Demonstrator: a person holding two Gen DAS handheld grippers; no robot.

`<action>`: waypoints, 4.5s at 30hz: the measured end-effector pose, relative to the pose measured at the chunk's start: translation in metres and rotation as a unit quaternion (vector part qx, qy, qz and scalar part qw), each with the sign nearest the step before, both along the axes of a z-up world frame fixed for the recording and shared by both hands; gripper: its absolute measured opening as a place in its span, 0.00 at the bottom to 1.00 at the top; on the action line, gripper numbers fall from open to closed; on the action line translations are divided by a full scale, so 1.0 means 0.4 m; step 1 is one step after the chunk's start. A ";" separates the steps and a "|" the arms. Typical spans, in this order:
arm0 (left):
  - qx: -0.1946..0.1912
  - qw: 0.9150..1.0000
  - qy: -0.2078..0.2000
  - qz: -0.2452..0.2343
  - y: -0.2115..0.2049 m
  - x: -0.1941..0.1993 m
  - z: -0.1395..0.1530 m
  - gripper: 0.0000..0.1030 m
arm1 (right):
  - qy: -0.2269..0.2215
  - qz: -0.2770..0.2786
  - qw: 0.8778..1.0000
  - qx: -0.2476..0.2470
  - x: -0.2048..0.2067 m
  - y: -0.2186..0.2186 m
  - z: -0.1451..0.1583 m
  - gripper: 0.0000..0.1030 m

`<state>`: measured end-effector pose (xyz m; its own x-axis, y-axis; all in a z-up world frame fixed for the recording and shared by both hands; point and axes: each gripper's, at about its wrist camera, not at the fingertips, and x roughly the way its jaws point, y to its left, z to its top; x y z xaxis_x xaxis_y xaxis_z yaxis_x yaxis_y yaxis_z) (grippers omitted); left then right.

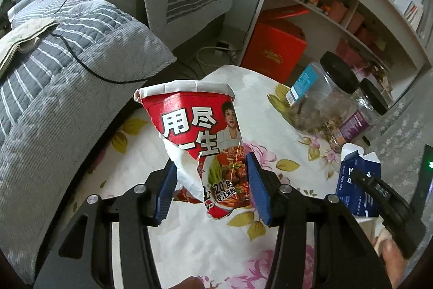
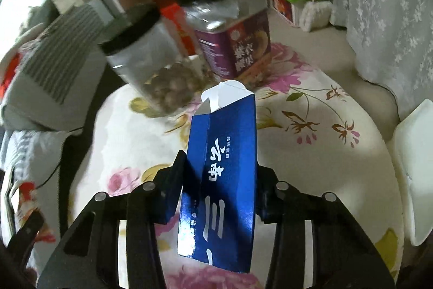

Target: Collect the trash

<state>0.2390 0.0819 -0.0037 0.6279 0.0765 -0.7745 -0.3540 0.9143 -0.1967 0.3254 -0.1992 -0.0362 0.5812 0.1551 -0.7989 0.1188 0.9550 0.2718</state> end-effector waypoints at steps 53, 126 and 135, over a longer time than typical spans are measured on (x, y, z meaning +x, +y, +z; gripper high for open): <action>0.131 0.975 -0.168 -0.066 -0.596 -0.224 0.265 0.48 | -0.334 0.026 0.939 -0.082 -0.440 -0.397 0.363 0.41; 0.147 0.956 -0.195 -0.163 -0.815 -0.250 0.268 0.93 | -0.298 -0.157 0.934 -0.114 -0.565 -0.620 0.351 0.93; 0.156 0.962 -0.187 -0.127 -0.676 -0.260 0.248 0.93 | -0.280 -0.108 0.947 -0.113 -0.532 -0.465 0.335 0.93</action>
<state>0.1352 -0.1885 0.0955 0.8873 0.0757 -0.4549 -0.0692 0.9971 0.0310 0.1125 -0.3852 0.0979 0.9220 -0.1542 -0.3550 0.2160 0.9661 0.1414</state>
